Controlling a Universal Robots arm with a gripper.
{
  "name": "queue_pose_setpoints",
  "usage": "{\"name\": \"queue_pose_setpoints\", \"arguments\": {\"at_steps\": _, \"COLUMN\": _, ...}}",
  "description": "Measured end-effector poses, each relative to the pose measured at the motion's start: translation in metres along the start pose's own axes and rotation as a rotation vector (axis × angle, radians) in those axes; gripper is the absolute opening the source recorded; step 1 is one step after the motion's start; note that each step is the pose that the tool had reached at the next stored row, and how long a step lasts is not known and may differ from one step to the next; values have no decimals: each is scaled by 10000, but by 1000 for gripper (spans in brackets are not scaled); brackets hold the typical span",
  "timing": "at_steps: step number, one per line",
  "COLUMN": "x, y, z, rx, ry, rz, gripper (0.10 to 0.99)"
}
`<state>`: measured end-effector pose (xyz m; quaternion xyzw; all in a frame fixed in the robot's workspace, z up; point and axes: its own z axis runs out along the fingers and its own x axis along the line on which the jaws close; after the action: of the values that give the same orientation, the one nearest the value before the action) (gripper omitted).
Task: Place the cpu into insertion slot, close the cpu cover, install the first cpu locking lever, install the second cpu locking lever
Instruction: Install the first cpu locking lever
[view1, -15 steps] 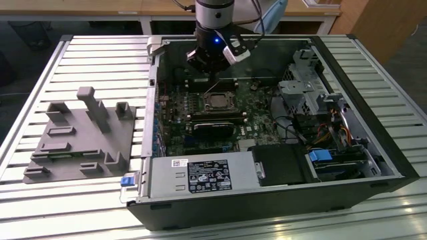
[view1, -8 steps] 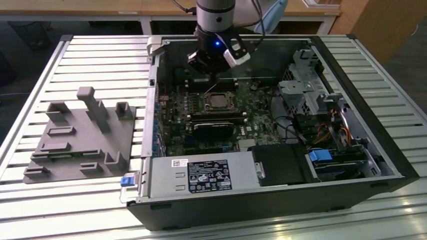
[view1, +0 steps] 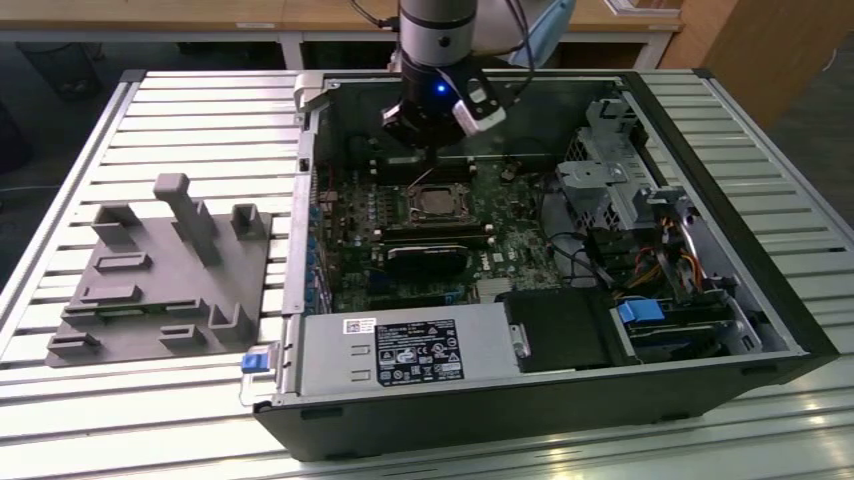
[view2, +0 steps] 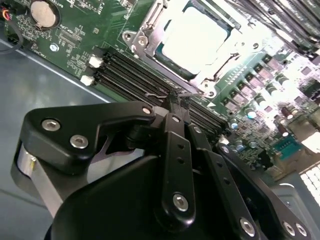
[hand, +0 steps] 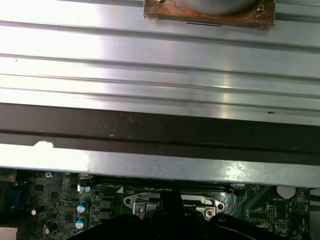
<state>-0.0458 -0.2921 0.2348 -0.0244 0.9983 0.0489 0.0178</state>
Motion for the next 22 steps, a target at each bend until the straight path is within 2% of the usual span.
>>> {"name": "queue_pose_setpoints", "arguments": {"at_steps": 11, "x": -163, "y": -18, "z": 123, "rx": 5, "ry": -12, "rz": 126, "gripper": 106}}
{"name": "queue_pose_setpoints", "arguments": {"at_steps": 22, "x": -204, "y": -7, "z": 227, "rx": 9, "ry": -17, "rz": 184, "gripper": 106}}
